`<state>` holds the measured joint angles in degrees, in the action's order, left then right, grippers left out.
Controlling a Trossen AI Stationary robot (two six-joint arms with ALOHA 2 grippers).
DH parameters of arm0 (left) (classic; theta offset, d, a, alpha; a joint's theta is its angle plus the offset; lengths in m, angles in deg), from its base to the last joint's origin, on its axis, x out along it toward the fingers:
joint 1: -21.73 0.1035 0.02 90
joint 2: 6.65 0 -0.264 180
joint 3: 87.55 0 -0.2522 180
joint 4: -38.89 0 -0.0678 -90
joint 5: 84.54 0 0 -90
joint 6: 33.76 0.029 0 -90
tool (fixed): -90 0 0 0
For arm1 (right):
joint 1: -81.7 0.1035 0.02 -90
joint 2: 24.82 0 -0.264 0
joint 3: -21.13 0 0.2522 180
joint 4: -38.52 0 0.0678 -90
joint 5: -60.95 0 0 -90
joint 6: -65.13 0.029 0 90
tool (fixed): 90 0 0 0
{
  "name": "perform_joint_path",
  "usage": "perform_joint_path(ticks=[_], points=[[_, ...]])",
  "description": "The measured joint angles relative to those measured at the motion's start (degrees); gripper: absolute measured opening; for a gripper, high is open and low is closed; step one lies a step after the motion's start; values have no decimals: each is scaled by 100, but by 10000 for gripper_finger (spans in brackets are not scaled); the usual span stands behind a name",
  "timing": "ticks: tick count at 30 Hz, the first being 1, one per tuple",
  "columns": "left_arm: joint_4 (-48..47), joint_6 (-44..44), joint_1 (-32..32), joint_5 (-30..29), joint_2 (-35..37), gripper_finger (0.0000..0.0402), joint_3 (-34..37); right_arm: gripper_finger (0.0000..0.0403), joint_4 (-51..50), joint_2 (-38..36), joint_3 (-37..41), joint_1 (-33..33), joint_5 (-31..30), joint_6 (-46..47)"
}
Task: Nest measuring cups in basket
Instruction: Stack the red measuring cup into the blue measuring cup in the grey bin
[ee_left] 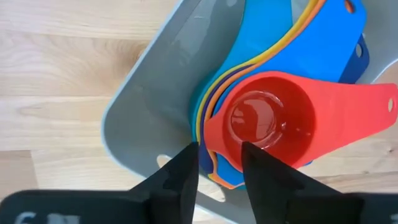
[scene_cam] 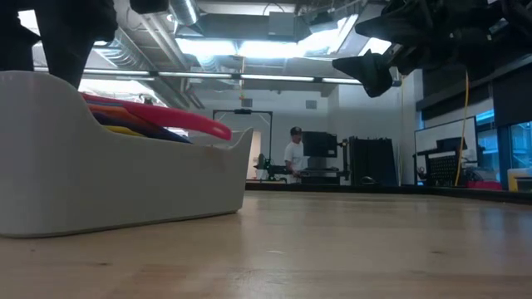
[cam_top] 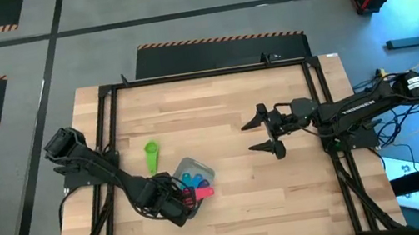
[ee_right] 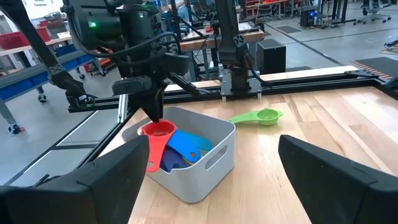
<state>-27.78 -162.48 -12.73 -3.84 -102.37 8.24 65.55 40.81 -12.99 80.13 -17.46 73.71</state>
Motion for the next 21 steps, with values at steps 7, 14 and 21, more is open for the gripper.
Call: perform_joint_path(ticks=[7,14,21], points=[[13,385,0,77,248,119,-44,362,2,0,0,0,0,-2],[514,1592,113,-132,508,119,-395,362,4,0,0,0,-1,-4],[1672,3204,542,-253,316,118,-460,362,13,0,0,0,0,-3]])
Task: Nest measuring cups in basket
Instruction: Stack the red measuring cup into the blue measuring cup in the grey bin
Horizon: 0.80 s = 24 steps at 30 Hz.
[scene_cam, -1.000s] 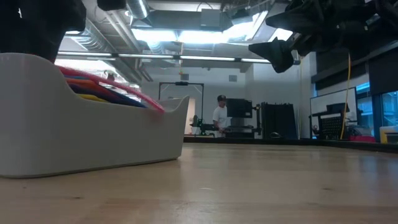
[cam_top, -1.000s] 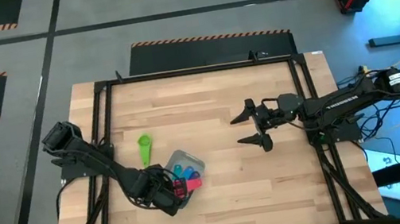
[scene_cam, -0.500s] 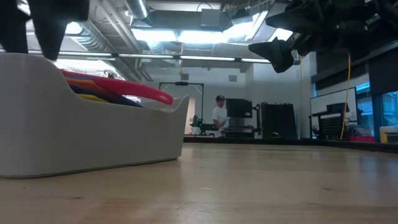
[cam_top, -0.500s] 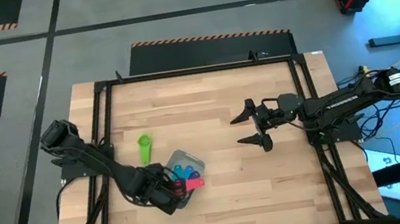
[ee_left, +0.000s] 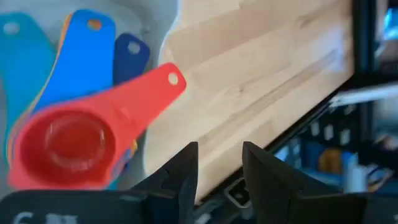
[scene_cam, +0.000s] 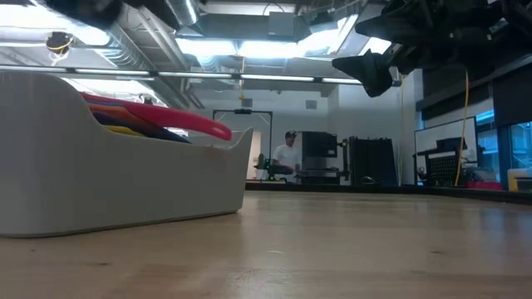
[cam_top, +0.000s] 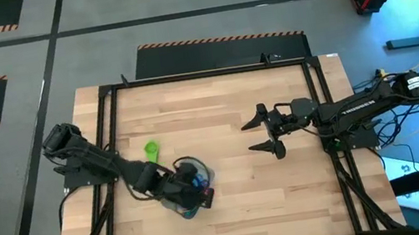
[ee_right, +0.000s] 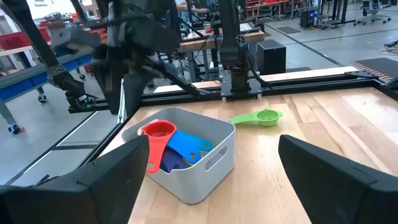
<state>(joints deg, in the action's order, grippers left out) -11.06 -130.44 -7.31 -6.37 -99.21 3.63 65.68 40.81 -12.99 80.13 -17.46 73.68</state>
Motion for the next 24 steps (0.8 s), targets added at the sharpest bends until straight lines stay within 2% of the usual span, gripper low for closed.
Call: perform_joint_path(ticks=[5,10,15,24], points=[[527,1132,300,868,-433,118,3,362,-6,0,0,0,0,14],[938,1595,503,1581,-900,118,3,362,-41,0,0,-2,-2,16],[1186,1923,660,1728,-1140,118,8,362,-81,0,0,-1,0,16],[906,2496,954,1587,-1142,118,10,362,-172,0,0,-2,-1,18]])
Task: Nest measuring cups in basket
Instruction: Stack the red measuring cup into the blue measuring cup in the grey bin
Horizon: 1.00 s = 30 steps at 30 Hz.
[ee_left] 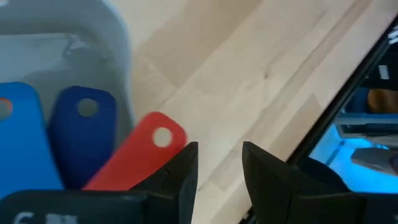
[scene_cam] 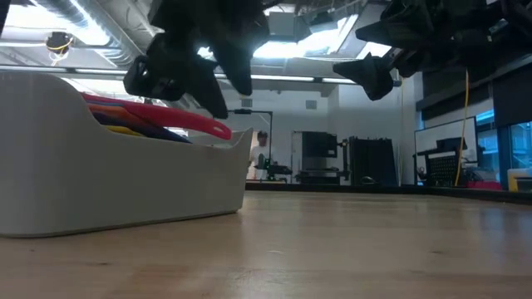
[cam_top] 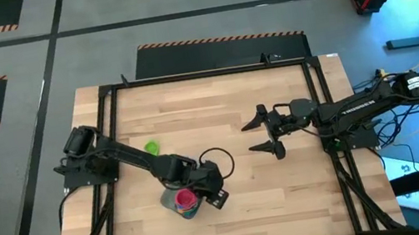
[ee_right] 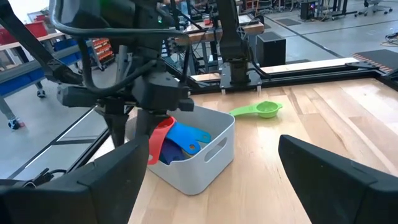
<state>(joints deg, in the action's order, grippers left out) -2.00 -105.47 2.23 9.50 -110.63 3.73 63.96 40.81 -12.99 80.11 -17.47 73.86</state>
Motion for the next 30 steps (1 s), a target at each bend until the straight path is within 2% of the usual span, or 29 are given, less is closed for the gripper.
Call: perform_joint_path(ticks=[7,14,20,27,30], points=[[156,51,-19,101,0,118,0,362,-80,0,0,0,1,-1],[211,521,-177,180,0,118,-2,362,-99,0,0,2,-1,-9],[-281,637,-196,17,0,118,0,362,-99,0,0,0,1,-4],[-544,647,-79,-637,1,118,0,362,-99,0,0,2,-1,-2],[-664,688,20,-739,4,118,-2,362,-99,0,0,1,1,0]])
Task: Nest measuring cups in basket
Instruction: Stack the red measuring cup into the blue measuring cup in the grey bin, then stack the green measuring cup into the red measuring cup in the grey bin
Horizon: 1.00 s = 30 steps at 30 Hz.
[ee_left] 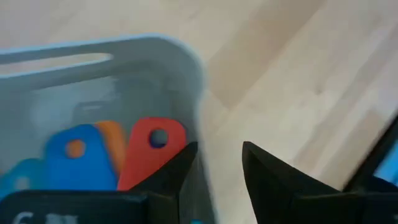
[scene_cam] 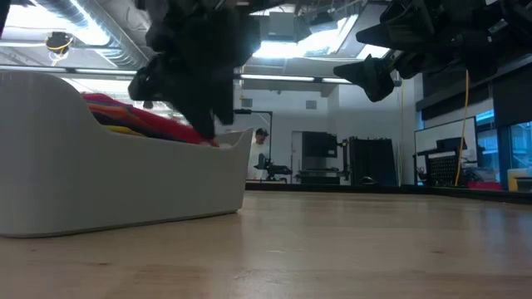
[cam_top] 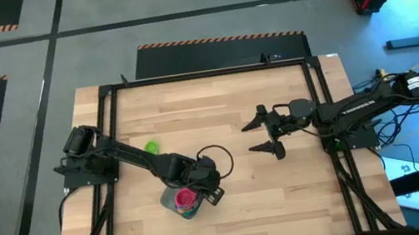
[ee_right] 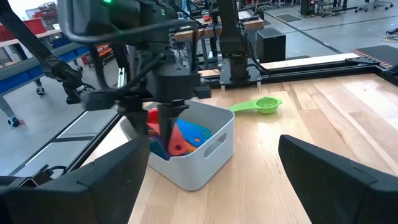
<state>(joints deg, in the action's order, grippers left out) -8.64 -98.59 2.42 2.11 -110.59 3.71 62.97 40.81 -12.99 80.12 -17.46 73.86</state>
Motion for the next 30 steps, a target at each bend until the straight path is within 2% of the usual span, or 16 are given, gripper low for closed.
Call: perform_joint_path(ticks=[6,14,22,30], points=[[-507,3,163,-401,2,117,0,362,0,0,0,0,-1,0],[-649,290,338,-446,190,117,2,362,-2,0,0,1,-2,0],[-1122,830,725,-508,1000,117,-9,362,-84,0,0,-1,-1,4],[-2587,1311,1391,-685,1877,117,-4,362,-211,2,0,1,-2,4]])
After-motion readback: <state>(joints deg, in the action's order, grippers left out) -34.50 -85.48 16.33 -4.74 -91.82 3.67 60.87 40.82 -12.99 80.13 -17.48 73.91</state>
